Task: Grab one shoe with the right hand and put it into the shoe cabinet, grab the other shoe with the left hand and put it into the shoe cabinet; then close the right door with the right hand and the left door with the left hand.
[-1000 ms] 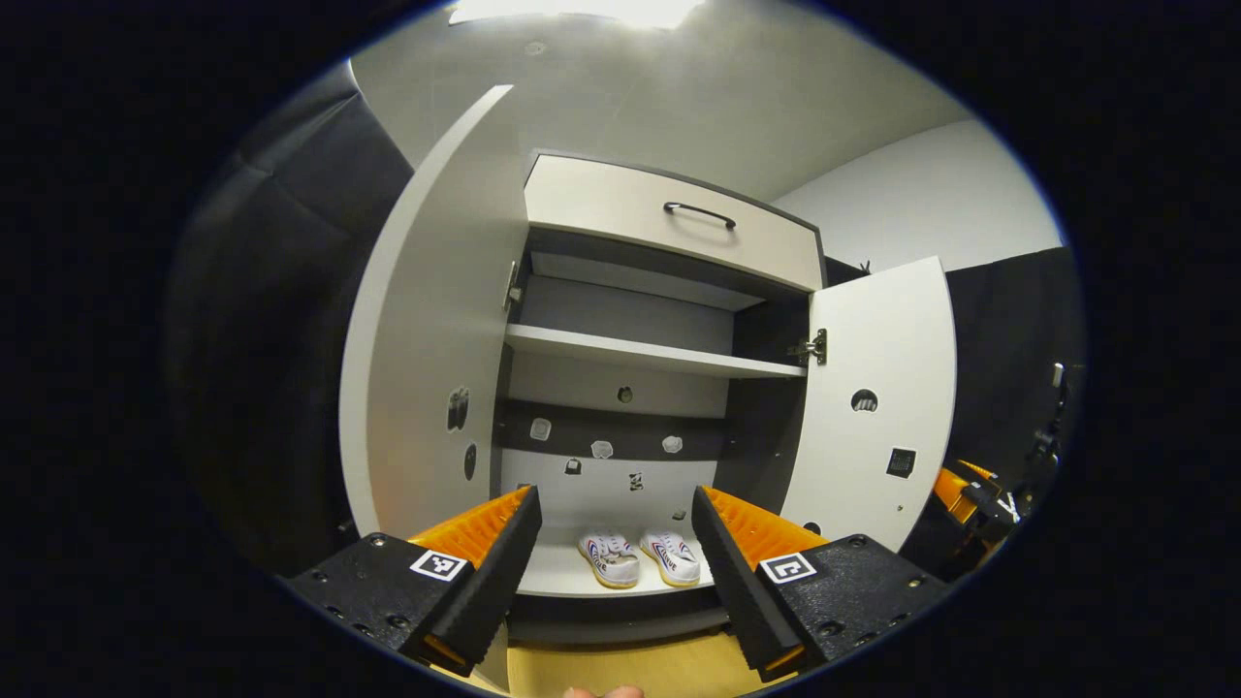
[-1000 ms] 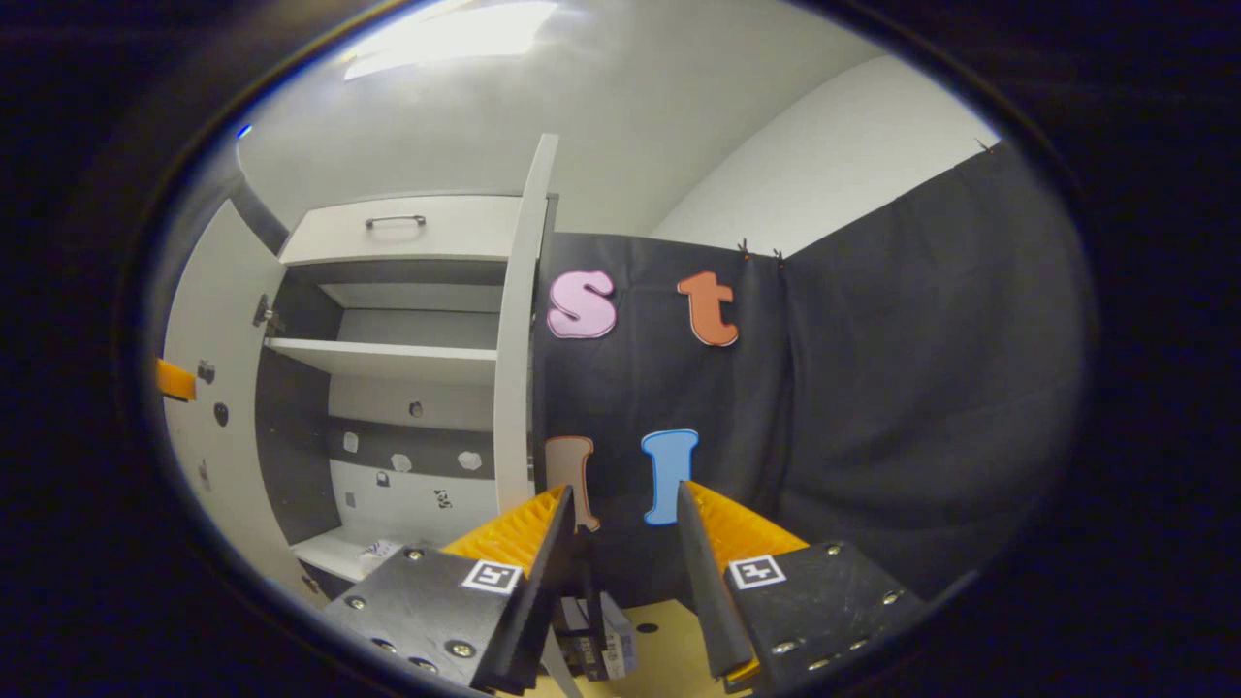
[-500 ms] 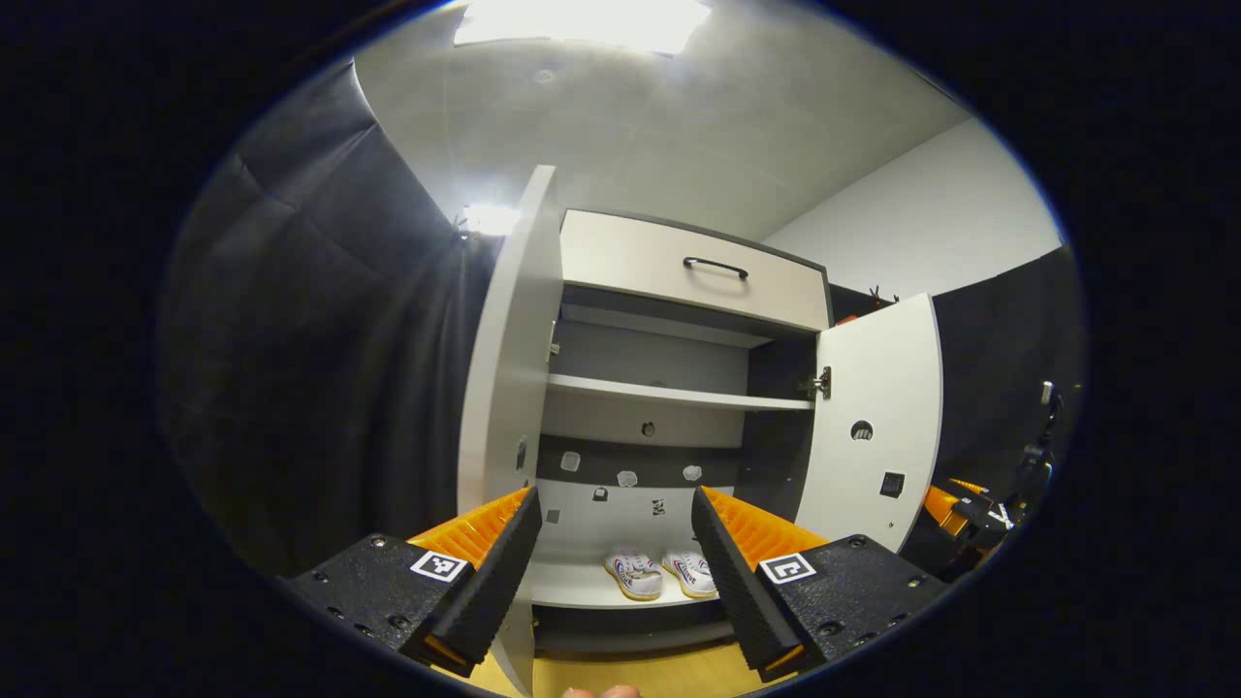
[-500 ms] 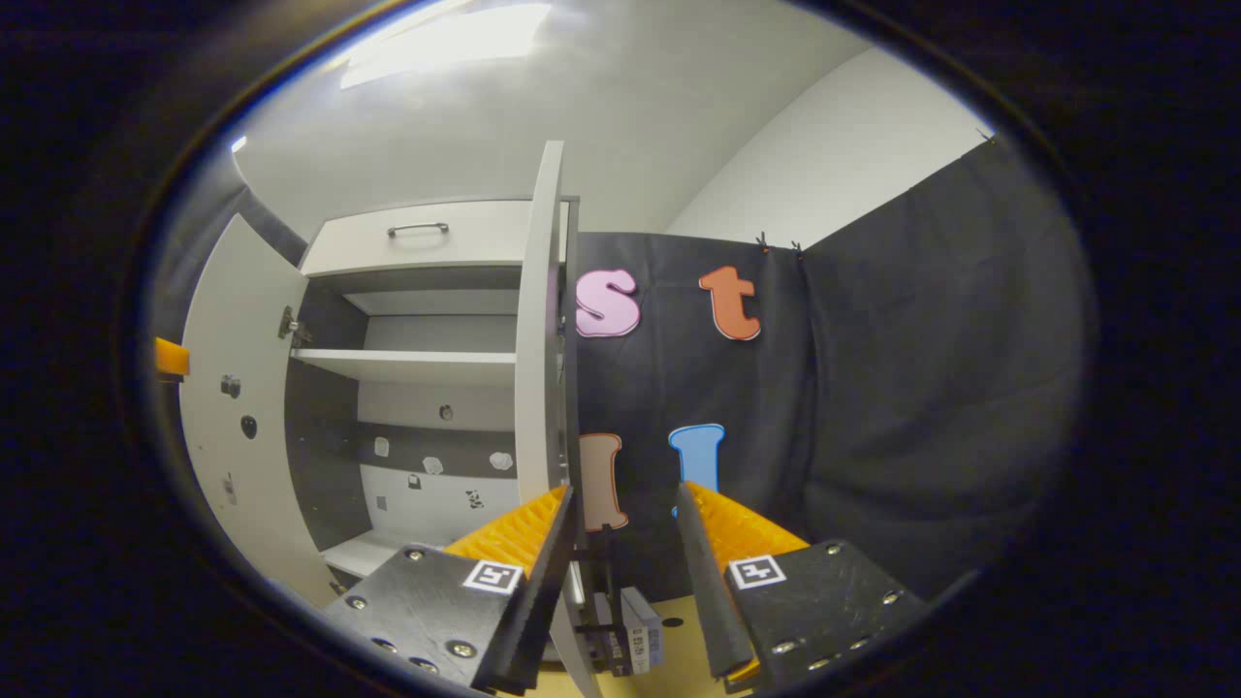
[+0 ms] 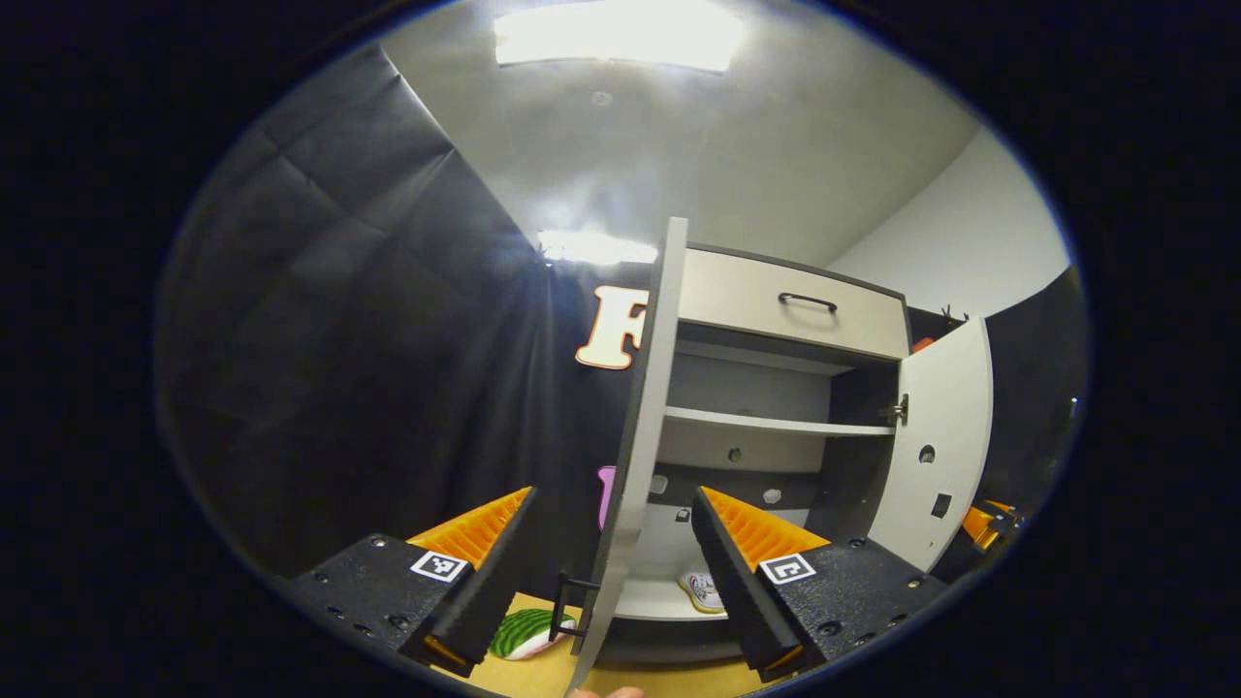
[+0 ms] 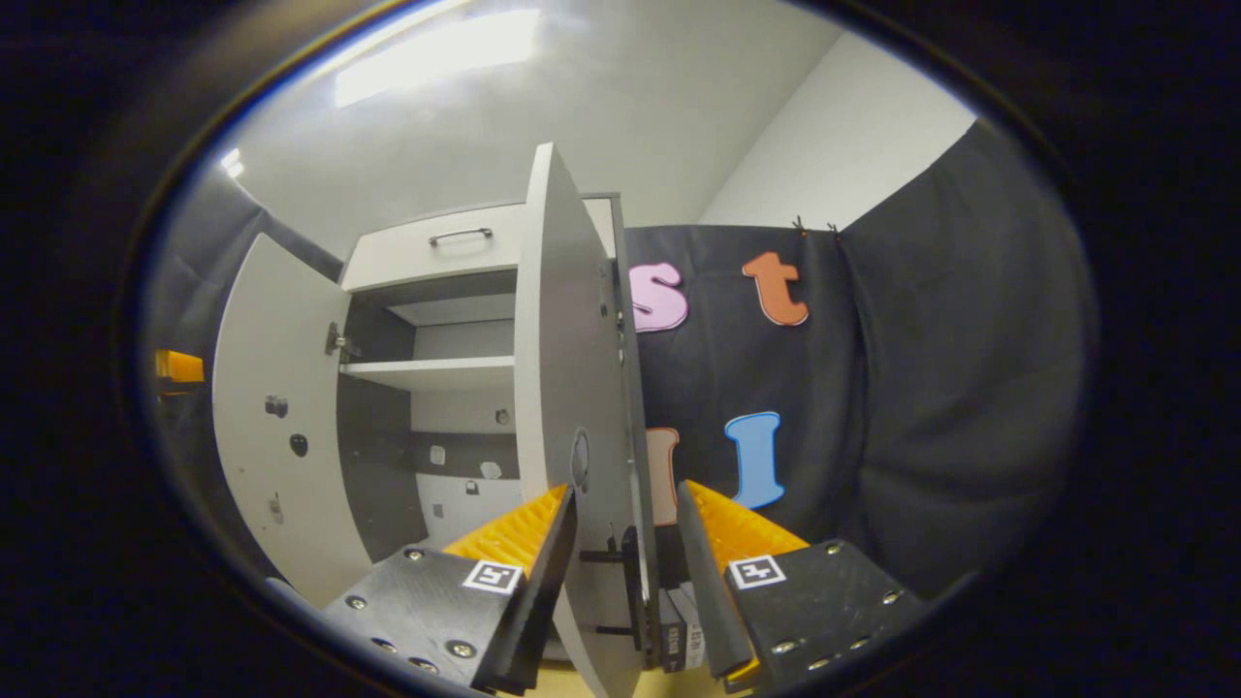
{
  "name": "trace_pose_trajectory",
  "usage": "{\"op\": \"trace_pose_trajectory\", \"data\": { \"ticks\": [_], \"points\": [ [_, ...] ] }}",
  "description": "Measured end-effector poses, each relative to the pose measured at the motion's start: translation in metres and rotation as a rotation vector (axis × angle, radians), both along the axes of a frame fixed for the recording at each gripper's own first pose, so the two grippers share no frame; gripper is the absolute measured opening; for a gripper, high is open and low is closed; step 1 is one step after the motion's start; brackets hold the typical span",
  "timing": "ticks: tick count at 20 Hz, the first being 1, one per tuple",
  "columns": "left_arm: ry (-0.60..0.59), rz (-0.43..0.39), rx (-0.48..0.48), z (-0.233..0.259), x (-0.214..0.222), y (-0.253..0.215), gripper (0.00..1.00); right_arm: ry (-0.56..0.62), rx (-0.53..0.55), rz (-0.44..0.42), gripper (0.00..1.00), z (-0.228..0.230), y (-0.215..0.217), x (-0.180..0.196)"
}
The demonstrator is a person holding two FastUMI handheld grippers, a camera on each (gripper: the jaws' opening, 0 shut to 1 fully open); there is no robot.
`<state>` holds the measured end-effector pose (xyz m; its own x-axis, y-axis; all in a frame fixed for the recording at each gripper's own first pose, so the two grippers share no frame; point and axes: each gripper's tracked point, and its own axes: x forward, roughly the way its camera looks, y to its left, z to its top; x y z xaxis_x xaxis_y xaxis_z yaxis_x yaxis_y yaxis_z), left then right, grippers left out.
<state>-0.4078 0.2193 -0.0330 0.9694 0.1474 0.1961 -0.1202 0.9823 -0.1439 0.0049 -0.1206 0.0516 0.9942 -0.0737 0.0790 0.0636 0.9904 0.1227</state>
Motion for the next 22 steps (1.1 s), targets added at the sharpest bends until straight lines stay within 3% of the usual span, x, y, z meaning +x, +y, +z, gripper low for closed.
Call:
{"op": "trace_pose_trajectory", "data": {
  "ticks": [1, 2, 4, 5, 6, 9, 10, 13, 17, 22],
  "points": [
    [-0.003, 0.013, -0.01, -0.001, -0.001, 0.007, 0.99, 0.001, 0.004, 0.015, 0.63, -0.001, 0.005, 0.002],
    [-0.002, 0.029, -0.016, -0.003, -0.002, 0.015, 0.88, 0.003, 0.011, 0.032, 0.63, -0.001, 0.011, 0.004],
    [0.011, 0.065, -0.014, -0.009, 0.0, 0.028, 0.88, 0.008, 0.025, 0.067, 0.63, -0.003, 0.024, 0.008],
    [0.021, 0.081, -0.01, -0.013, 0.002, 0.034, 0.94, 0.008, 0.029, 0.083, 0.63, -0.003, 0.03, 0.012],
    [0.032, 0.095, -0.005, -0.017, 0.003, 0.038, 0.88, 0.008, 0.03, 0.098, 0.63, -0.004, 0.036, 0.014],
    [0.059, 0.117, -0.011, -0.025, 0.007, 0.044, 0.88, 0.016, 0.022, 0.143, 0.63, -0.006, 0.055, 0.024],
    [0.065, 0.121, -0.016, -0.028, 0.008, 0.046, 0.94, 0.029, 0.014, 0.165, 0.63, -0.009, 0.064, 0.027],
    [0.086, 0.134, -0.025, -0.041, 0.018, 0.054, 0.94, 0.057, -0.005, 0.26, 0.63, -0.018, 0.093, 0.034],
    [0.103, 0.156, -0.019, -0.046, 0.021, 0.062, 0.94, 0.048, -0.038, 0.276, 0.6, -0.02, 0.11, 0.039],
    [0.136, 0.143, -0.008, -0.054, 0.029, 0.061, 0.94, 0.058, -0.018, 0.281, 0.63, -0.026, 0.112, 0.045]
  ]
}}
